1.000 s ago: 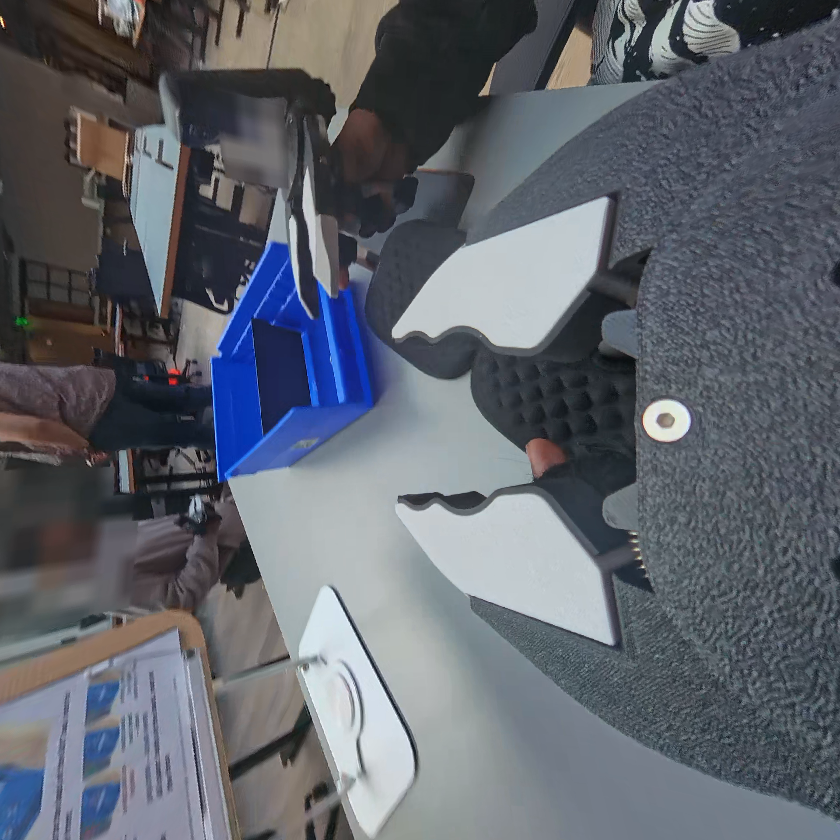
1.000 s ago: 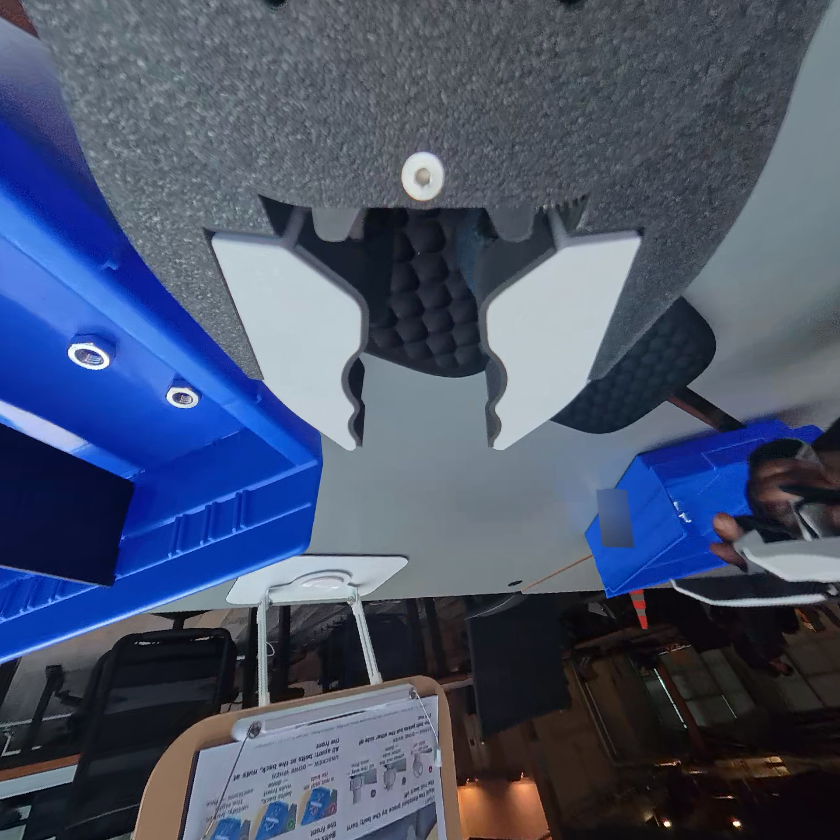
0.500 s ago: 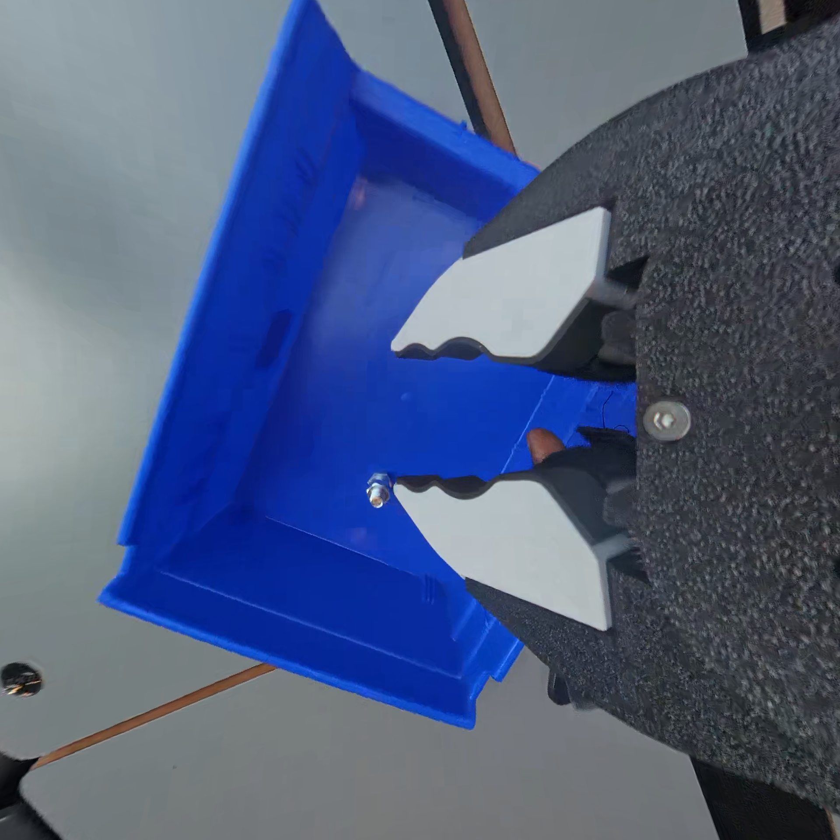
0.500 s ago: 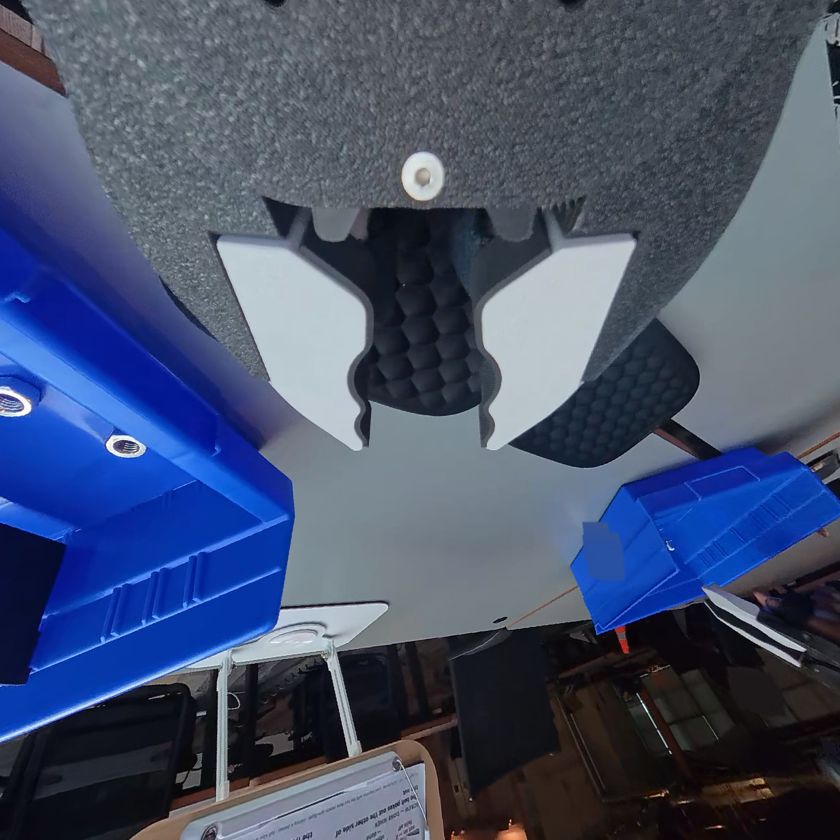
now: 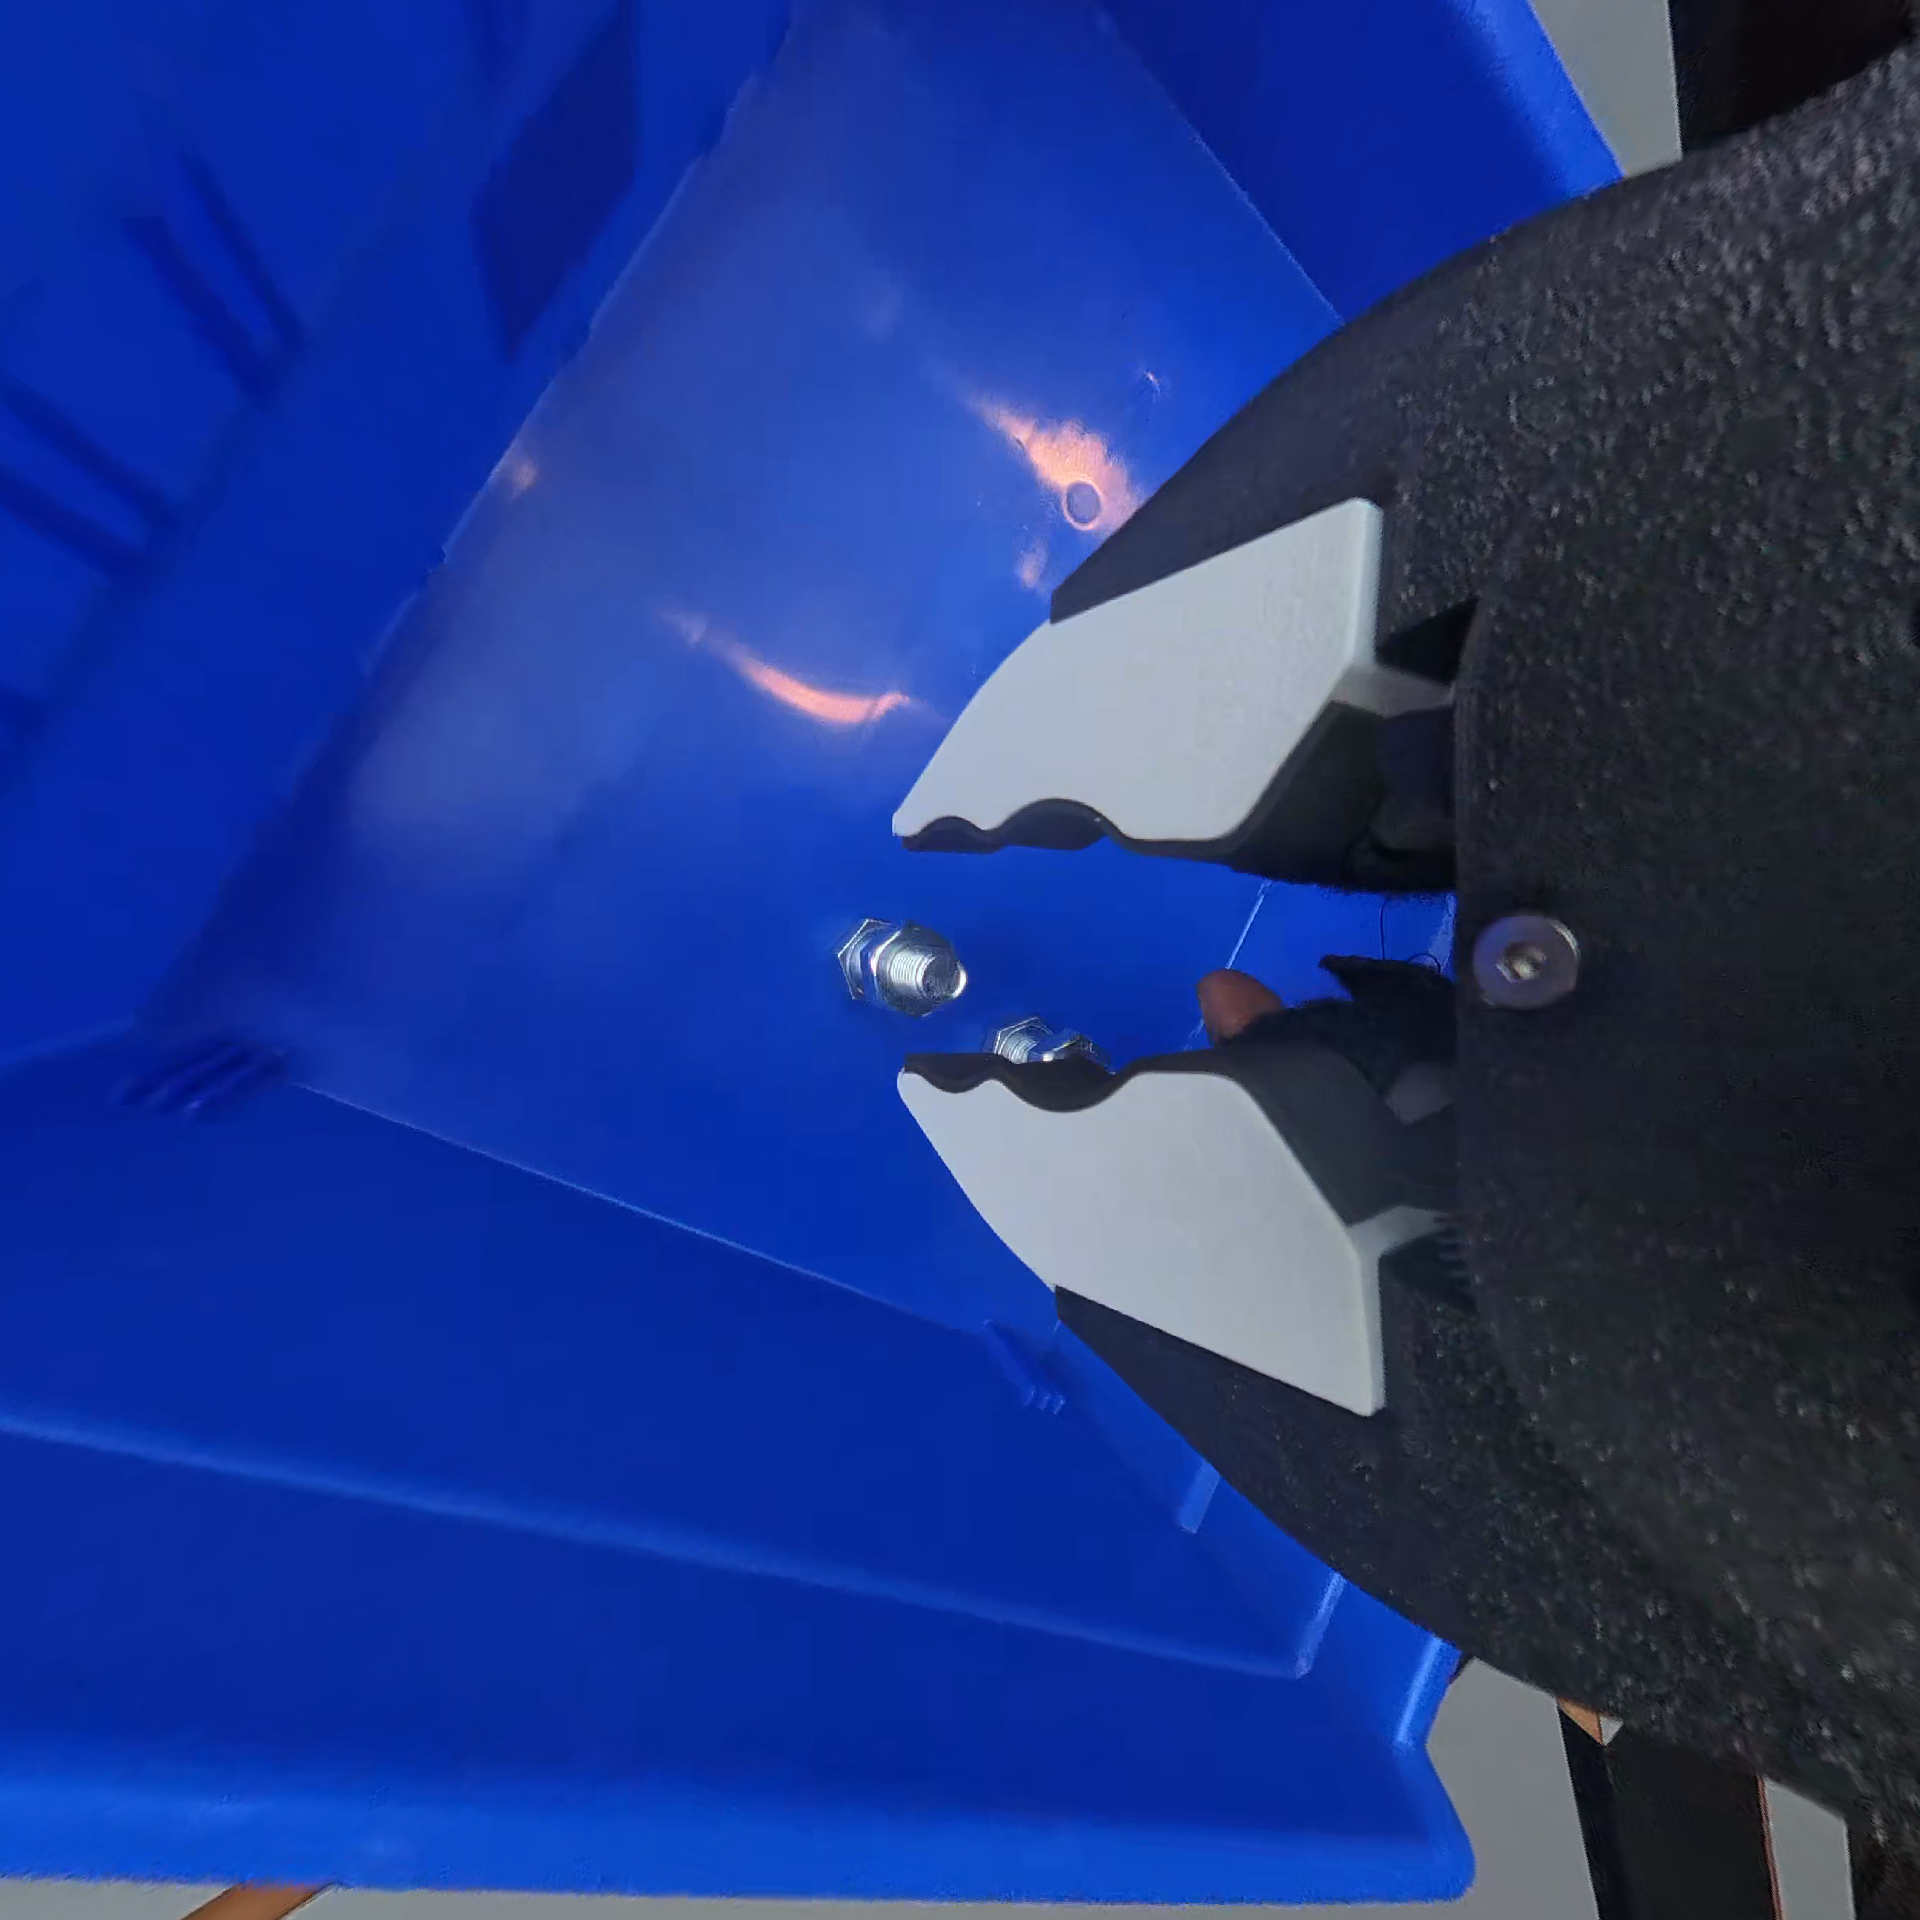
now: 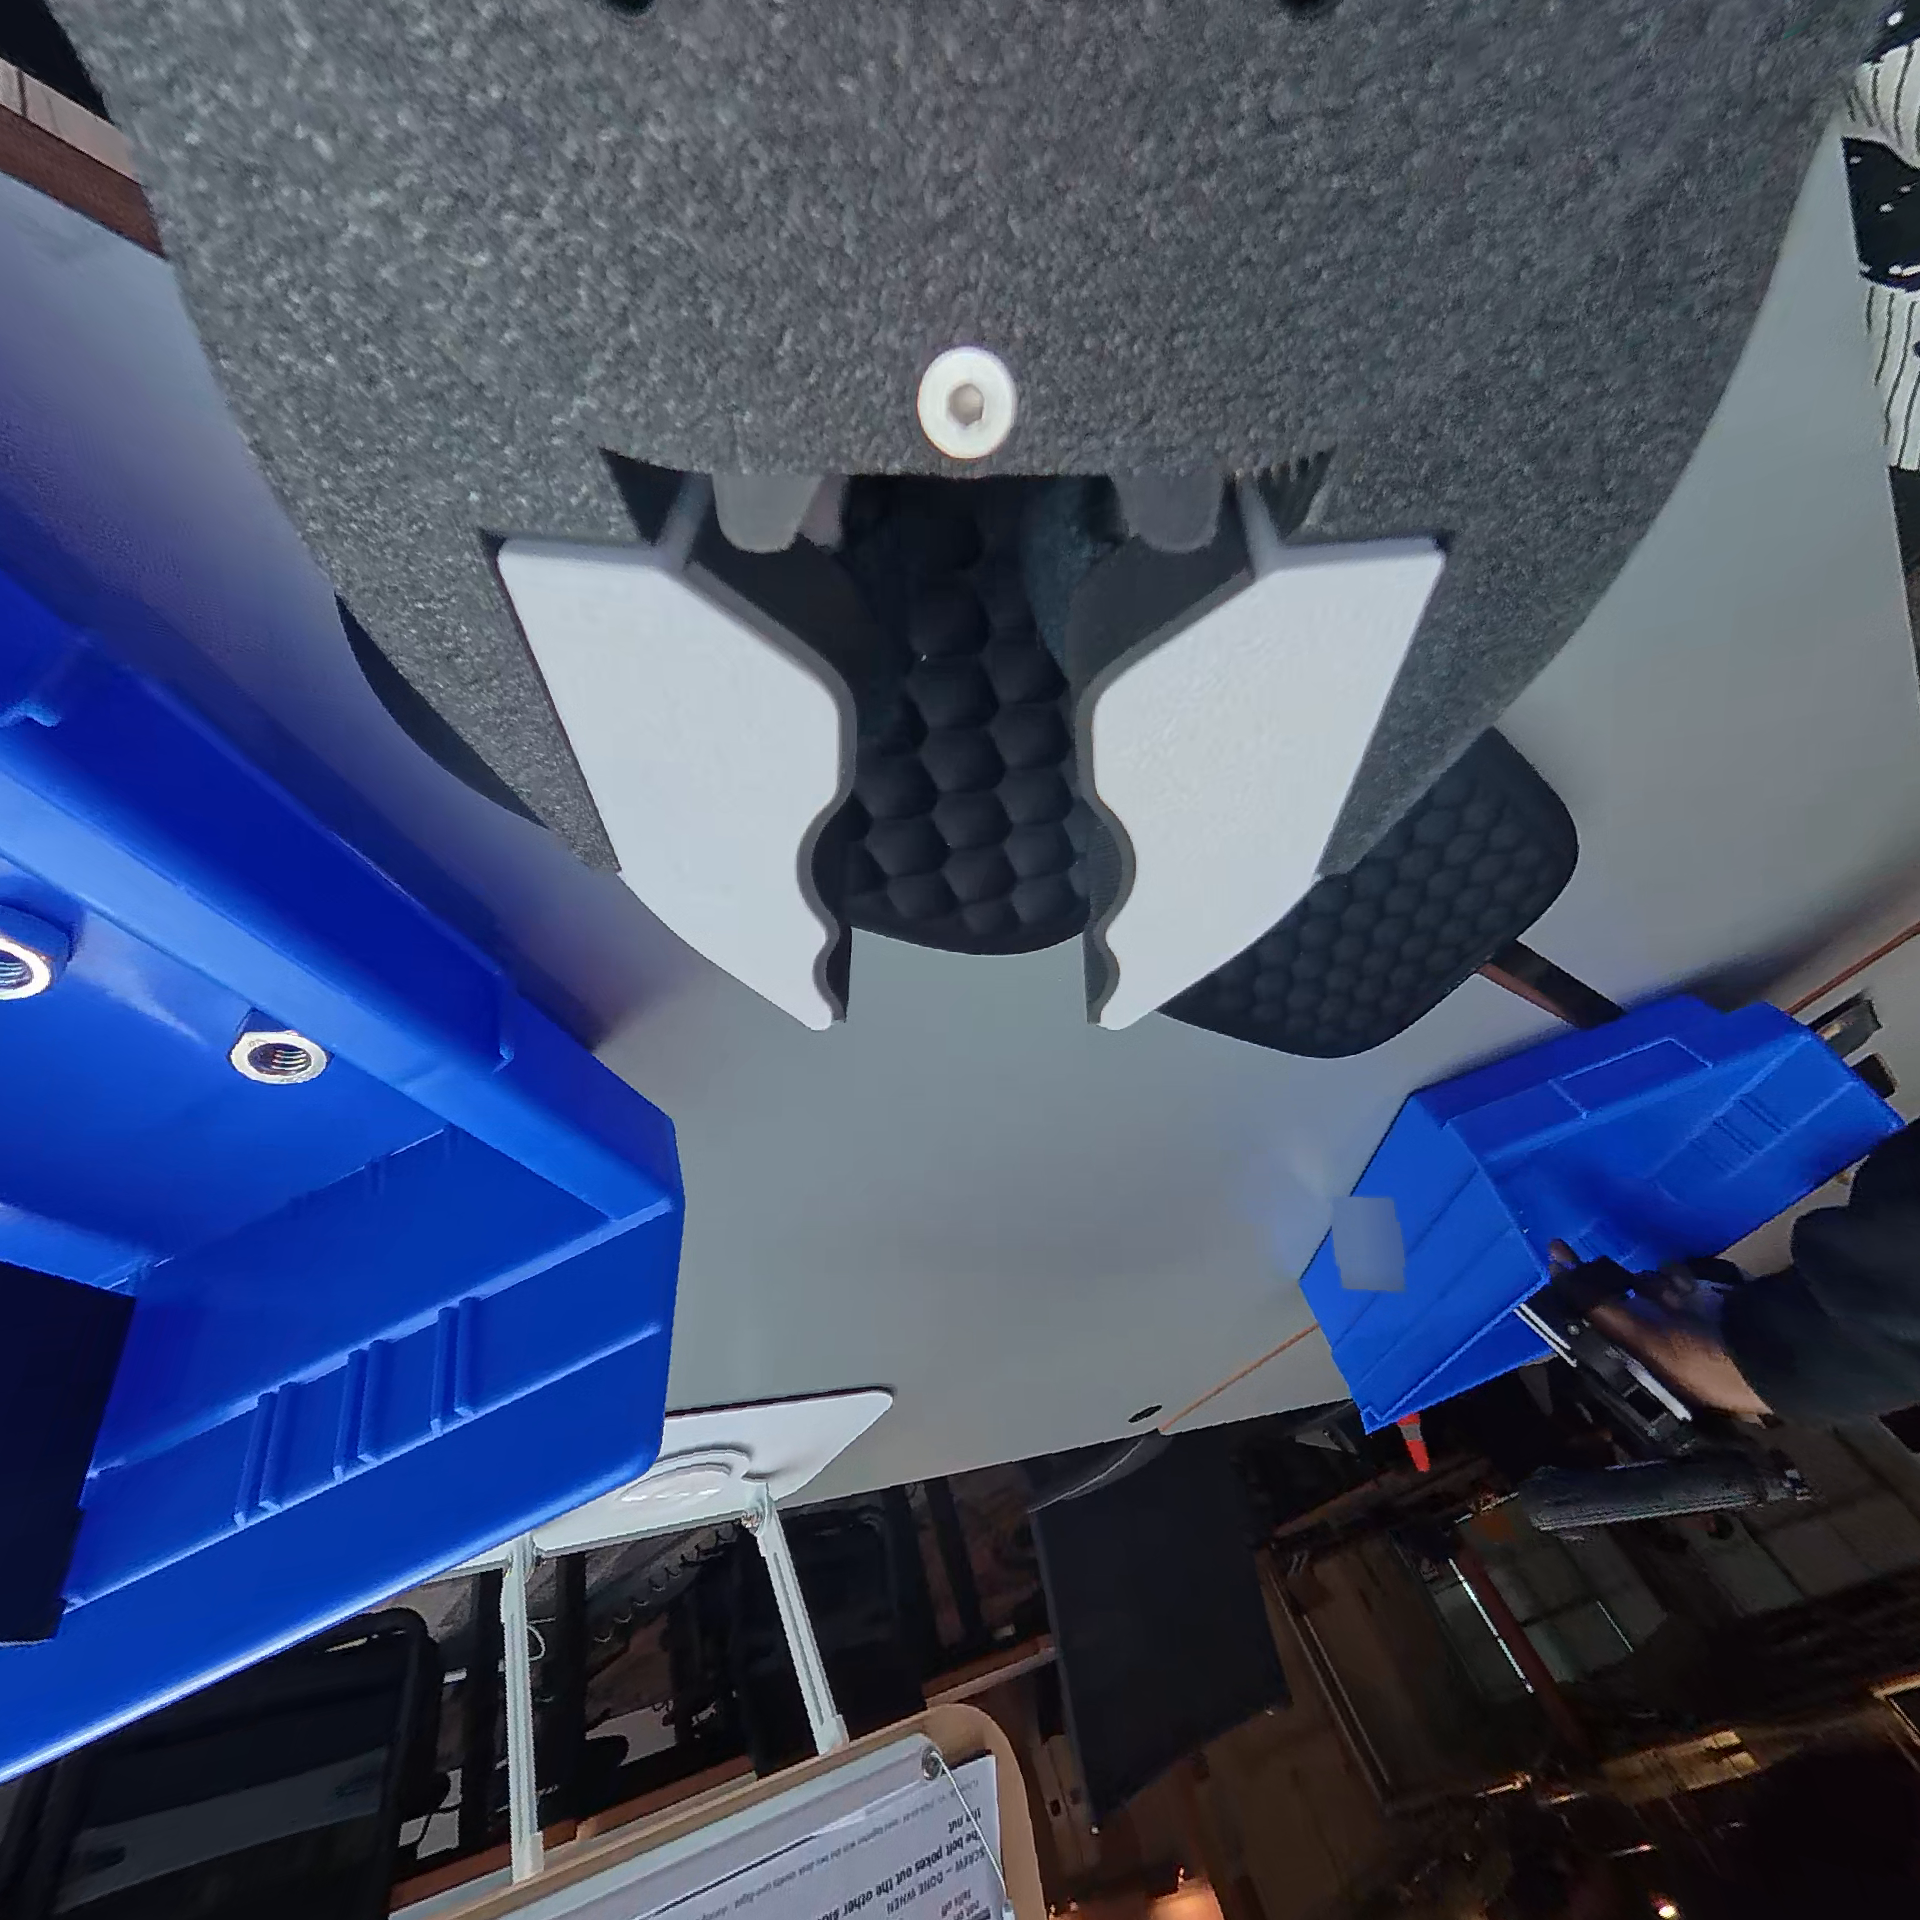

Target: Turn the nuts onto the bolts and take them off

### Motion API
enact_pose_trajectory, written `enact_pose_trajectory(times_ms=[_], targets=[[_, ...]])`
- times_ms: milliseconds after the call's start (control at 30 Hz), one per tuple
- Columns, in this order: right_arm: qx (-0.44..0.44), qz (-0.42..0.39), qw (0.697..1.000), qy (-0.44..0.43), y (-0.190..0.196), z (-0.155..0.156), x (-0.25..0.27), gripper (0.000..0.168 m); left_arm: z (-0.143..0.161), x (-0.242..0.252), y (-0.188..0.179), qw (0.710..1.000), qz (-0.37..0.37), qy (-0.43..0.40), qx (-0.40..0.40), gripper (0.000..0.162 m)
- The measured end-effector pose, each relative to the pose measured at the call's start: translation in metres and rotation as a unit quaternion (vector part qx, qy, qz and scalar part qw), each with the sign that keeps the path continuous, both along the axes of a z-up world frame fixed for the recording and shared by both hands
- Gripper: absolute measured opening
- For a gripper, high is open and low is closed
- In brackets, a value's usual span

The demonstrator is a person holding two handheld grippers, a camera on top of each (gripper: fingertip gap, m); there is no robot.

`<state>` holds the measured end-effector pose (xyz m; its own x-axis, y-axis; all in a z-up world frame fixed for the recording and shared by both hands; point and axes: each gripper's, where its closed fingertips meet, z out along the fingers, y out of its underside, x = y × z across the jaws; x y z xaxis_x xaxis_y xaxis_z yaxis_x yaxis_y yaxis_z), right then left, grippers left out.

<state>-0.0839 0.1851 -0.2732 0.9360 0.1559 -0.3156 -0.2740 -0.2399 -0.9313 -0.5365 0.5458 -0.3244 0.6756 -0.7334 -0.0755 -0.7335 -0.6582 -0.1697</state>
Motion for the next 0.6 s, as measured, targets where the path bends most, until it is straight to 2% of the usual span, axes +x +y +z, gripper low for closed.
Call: enact_pose_trajectory(times_ms=[33,100,233,400,600], targets=[[0.0,-0.001,1.0,0.001,0.0,0.0,0.0,0.043,-0.002,0.0,0.001,1.0,0.0,0.001,-0.003,0.035],[-0.002,-0.002,1.0,0.004,0.0,0.0,0.001,0.043,-0.005,0.0,0.003,1.0,0.0,0.001,0.001,0.019],[-0.003,-0.001,1.0,0.004,0.001,-0.001,0.001,0.043,0.002,0.0,0.002,1.0,-0.007,0.007,0.0,0.018],[-0.009,0.001,1.0,0.006,0.001,-0.003,0.0,0.042,0.048,0.023,-0.01,0.998,-0.054,-0.01,0.042,0.018],[-0.009,-0.001,1.0,-0.001,0.001,-0.003,0.0,0.04,0.105,0.093,-0.05,0.98,-0.179,-0.014,0.09,0.018]])
